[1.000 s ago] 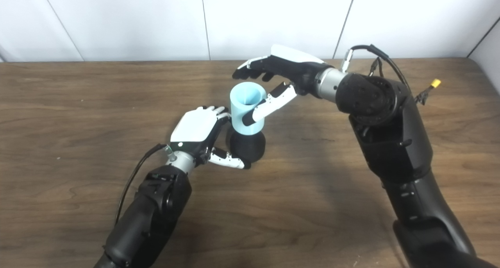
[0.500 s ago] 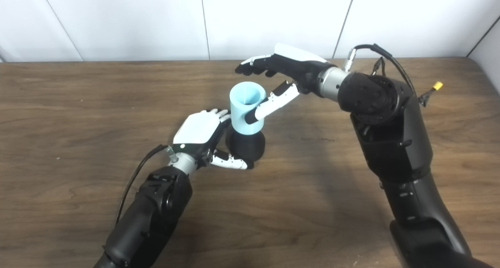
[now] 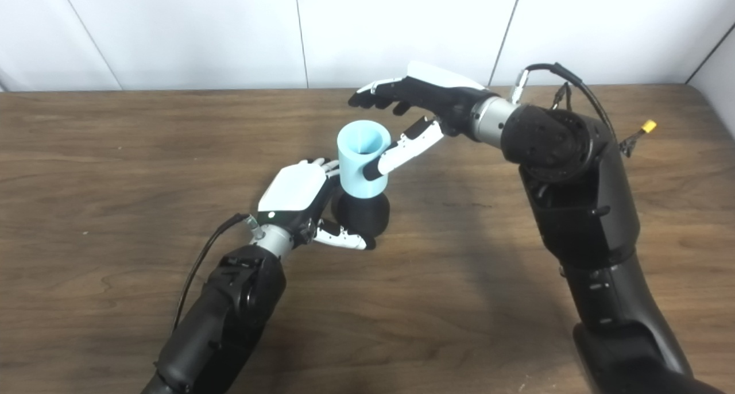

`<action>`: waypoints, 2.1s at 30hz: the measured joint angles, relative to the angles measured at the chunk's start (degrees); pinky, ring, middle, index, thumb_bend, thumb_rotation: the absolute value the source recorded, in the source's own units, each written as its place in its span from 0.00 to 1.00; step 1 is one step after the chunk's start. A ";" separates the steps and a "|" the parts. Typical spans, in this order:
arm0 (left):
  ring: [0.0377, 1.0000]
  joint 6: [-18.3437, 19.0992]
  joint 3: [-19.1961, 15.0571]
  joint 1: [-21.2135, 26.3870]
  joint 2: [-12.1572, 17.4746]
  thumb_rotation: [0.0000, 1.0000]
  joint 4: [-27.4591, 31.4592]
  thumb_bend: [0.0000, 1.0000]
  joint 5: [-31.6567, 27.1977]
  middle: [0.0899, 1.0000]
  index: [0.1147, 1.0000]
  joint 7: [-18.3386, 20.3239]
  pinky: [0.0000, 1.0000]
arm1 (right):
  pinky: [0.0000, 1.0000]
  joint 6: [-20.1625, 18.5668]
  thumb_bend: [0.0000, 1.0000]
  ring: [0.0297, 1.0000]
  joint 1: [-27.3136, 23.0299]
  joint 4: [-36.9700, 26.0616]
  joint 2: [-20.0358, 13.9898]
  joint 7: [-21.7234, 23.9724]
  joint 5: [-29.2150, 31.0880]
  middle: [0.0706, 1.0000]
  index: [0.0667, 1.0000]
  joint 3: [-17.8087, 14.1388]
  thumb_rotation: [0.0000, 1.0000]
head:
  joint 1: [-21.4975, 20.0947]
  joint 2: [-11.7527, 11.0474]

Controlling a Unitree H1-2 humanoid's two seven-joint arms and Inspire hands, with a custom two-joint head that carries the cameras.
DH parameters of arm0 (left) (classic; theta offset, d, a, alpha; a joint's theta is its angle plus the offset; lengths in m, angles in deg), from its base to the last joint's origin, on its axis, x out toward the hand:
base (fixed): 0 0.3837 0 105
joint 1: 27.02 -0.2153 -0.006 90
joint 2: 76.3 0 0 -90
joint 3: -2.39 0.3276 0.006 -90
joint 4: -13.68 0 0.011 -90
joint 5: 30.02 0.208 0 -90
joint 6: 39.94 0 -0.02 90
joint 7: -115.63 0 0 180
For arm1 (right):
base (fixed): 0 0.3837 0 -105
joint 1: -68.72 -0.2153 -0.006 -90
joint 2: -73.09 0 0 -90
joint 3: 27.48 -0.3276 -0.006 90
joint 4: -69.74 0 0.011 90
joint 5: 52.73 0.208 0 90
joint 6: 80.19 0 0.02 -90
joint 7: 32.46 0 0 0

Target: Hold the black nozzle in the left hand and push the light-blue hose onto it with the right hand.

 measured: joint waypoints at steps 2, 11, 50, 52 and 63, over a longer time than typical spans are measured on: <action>0.93 -0.25 -0.06 0.00 -0.02 0.24 -0.04 0.91 -0.38 0.84 0.53 -0.41 1.00 | 0.83 0.00 1.00 0.88 0.00 -0.02 0.01 0.02 0.01 0.86 0.82 -0.26 0.44 | 0.00 0.00; 0.86 -0.74 -0.77 -0.08 -0.22 0.05 -1.87 0.52 -2.47 0.69 0.41 -4.69 1.00 | 0.85 0.00 1.00 0.89 0.01 -0.28 0.10 0.01 0.37 0.86 0.81 -1.17 0.46 | 0.18 0.00; 0.84 -7.93 0.62 -0.78 1.37 0.05 -8.32 0.52 -2.10 0.72 0.42 -16.57 0.99 | 0.87 3.90 0.69 0.96 -0.77 -12.57 -6.65 -12.98 1.24 0.93 0.88 3.31 1.00 | 0.27 -3.43; 0.83 -9.44 0.67 -0.80 1.39 0.05 -9.96 0.52 -2.14 0.72 0.42 -19.09 0.99 | 0.89 5.62 0.68 0.97 -0.32 -12.57 -6.63 -14.01 1.28 0.94 0.89 3.44 1.00 | 0.35 -3.16; 0.90 -14.28 0.59 -0.78 1.69 0.05 -14.72 0.52 -4.50 0.77 0.41 -25.88 1.00 | 0.92 7.08 0.69 1.00 2.89 -12.93 -6.85 -14.64 2.00 0.95 0.90 3.97 1.00 | 0.61 -3.43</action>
